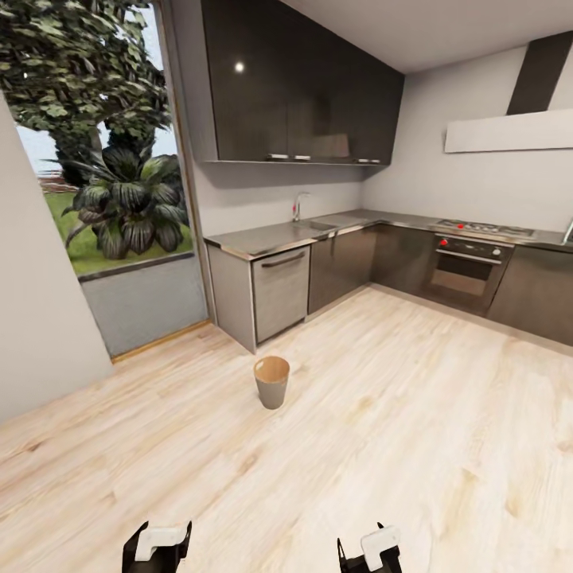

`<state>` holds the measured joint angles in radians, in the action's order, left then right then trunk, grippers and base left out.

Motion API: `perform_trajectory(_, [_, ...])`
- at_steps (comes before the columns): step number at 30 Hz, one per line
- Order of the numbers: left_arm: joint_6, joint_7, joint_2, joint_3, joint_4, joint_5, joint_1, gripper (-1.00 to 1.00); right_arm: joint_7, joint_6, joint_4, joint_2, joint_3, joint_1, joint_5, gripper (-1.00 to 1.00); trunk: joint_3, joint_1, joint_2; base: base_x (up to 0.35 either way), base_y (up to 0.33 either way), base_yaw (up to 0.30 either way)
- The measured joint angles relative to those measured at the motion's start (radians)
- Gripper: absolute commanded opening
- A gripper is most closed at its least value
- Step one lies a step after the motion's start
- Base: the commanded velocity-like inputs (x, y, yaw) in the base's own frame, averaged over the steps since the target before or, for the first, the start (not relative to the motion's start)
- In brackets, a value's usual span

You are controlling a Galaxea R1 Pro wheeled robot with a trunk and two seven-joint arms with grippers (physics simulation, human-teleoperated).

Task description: Put the three can of soda from the living room inside the tash can in the kitchen.

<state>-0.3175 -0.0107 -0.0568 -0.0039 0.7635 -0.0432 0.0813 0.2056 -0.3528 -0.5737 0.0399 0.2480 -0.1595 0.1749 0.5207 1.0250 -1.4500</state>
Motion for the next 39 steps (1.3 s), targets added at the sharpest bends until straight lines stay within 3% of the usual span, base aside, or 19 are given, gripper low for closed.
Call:
perform_trajectory(29, [0.001, 0.002, 0.000, 0.000, 0.000, 0.000, 0.000, 1.00, 0.000, 0.000, 0.002, -0.001, -0.001, 0.000, -0.002, 1.00, 0.000, 0.000, 0.000, 0.321, 0.022, 0.000])
perform_trajectory(39, [0.001, 0.001, 0.000, 0.001, 0.000, 0.001, 0.000, 1.00, 0.000, 0.000, 0.002, 0.000, -0.001, 0.000, -0.002, 1.00, 0.000, 0.000, 0.000, 0.298, 0.133, 0.000])
